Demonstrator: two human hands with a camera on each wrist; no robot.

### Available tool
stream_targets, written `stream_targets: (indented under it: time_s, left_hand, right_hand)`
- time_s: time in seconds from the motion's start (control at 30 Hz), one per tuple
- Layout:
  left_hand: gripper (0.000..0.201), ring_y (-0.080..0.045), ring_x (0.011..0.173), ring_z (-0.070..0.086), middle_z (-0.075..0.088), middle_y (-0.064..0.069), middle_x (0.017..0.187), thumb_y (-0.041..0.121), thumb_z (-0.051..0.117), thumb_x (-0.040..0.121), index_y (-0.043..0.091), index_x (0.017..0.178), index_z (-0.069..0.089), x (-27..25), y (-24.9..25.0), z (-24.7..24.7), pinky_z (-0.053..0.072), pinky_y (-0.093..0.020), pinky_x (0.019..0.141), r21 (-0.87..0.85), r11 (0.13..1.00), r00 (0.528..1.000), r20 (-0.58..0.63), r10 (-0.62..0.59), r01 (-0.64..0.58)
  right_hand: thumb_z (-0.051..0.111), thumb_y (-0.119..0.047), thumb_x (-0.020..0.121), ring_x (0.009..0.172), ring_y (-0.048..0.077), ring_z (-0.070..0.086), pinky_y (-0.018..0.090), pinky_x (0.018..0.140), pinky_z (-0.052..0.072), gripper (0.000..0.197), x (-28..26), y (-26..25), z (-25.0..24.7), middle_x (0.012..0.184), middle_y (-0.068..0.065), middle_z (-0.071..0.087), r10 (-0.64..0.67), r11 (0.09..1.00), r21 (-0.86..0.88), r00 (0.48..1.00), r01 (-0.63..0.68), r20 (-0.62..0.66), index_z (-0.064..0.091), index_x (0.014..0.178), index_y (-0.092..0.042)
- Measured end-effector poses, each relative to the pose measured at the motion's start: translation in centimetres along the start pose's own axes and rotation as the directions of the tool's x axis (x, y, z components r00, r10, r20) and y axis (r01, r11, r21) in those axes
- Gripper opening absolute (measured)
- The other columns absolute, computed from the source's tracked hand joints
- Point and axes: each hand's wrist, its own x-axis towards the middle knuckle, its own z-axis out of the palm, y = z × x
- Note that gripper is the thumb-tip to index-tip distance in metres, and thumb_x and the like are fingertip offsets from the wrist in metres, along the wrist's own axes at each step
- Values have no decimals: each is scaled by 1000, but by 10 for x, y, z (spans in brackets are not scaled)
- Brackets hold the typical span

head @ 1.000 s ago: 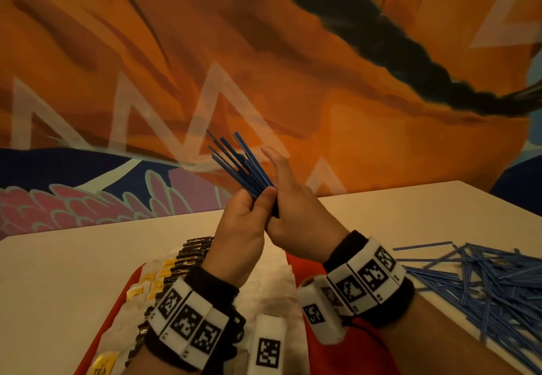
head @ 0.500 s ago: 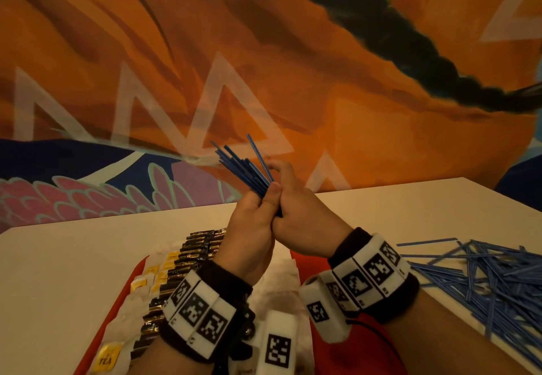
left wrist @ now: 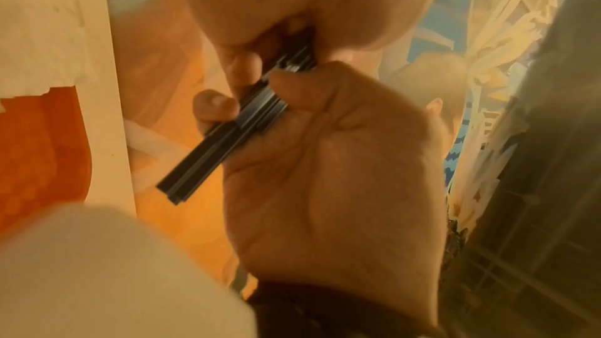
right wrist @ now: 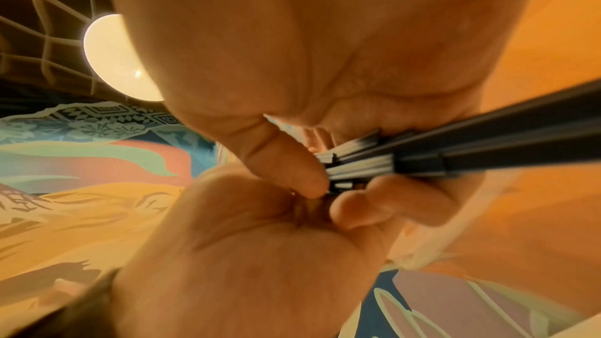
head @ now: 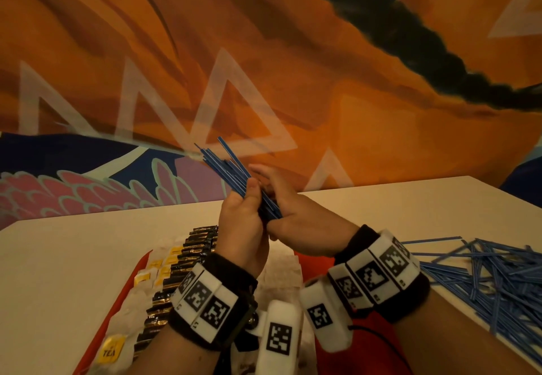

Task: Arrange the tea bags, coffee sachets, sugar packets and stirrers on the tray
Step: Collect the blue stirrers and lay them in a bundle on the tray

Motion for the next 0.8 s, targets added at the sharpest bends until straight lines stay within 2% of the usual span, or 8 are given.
stream_targets:
  time_s: [0.13, 0.23, 0.3, 0.37, 0.43, 0.57, 0.67, 0.8]
  left_hand:
    - [23, -32, 94, 67, 70, -10, 93, 27, 43, 106, 18, 98, 63, 3, 0, -4, 50, -50, 89, 27, 999, 999, -43, 24, -23]
    - [24, -28, 92, 71, 68, -17, 95, 26, 43, 107, 10, 101, 59, 6, 3, -6, 57, -45, 85, 74, 992, 993, -58, 102, -98]
    - [25, -16, 70, 67, 60, -8, 75, 24, 40, 107, 5, 97, 52, 7, 8, -9, 57, -30, 68, 70, 987, 985, -76, 152, -147]
    - [26, -13, 59, 60, 49, 0, 65, 21, 38, 108, 9, 88, 47, 10, 17, -11, 56, -26, 61, -16, 985, 980, -102, 168, -170]
    - [26, -12, 52, 50, 44, 1, 64, 21, 37, 109, 13, 85, 46, 13, 26, -16, 52, -26, 55, -161, 975, 986, -99, 138, -152]
    - [23, -7, 45, 33, 39, 5, 63, 23, 35, 109, 17, 94, 50, 21, 36, -27, 31, -19, 40, -311, 946, 992, -105, 66, -96]
    - [21, -6, 44, 30, 37, 6, 61, 23, 36, 109, 17, 95, 50, 22, 35, -30, 28, -18, 39, -312, 945, 993, -88, 74, -98]
    - [23, -10, 50, 33, 40, 4, 67, 23, 35, 109, 15, 90, 46, 19, 33, -27, 33, -21, 45, -272, 961, 996, 47, 75, -59]
  right_hand:
    - [55, 5, 81, 123, 23, 56, 45, 99, 51, 95, 0, -2, 7, 148, 3, 44, -16, 1000, 15, 1000, 16, -4, 8, 152, -37]
    - [57, 0, 78, 133, 16, 45, 37, 105, 46, 97, 0, -4, 11, 150, 2, 40, -21, 1000, -21, 999, 20, -42, 6, 153, -35]
    - [59, -3, 80, 117, 10, 51, 20, 85, 47, 98, -2, -5, 10, 144, 2, 43, 8, 997, -70, 998, -13, -66, 3, 154, -34]
    - [60, -7, 84, 96, 10, 56, 18, 71, 42, 96, -4, -2, 6, 133, 3, 46, 73, 992, -98, 995, -79, -65, 1, 154, -37]
    - [59, -13, 87, 97, 17, 59, 27, 75, 46, 87, -7, 4, 1, 131, 5, 49, 169, 977, -126, 985, -173, -40, 7, 153, -37]
    - [49, -7, 92, 90, 27, 71, 41, 83, 59, 51, -10, 7, 0, 116, 10, 64, 321, 947, -57, 942, -317, 103, 42, 141, -19]
    - [41, 4, 95, 72, 27, 68, 36, 71, 59, 37, -10, 0, 4, 97, 19, 70, 322, 932, 94, 921, -349, 219, 50, 130, -3]
    - [30, 9, 97, 62, 20, 64, 28, 62, 57, 29, -9, -2, 12, 81, 14, 63, 306, 920, 167, 914, -356, 267, 53, 113, 4]
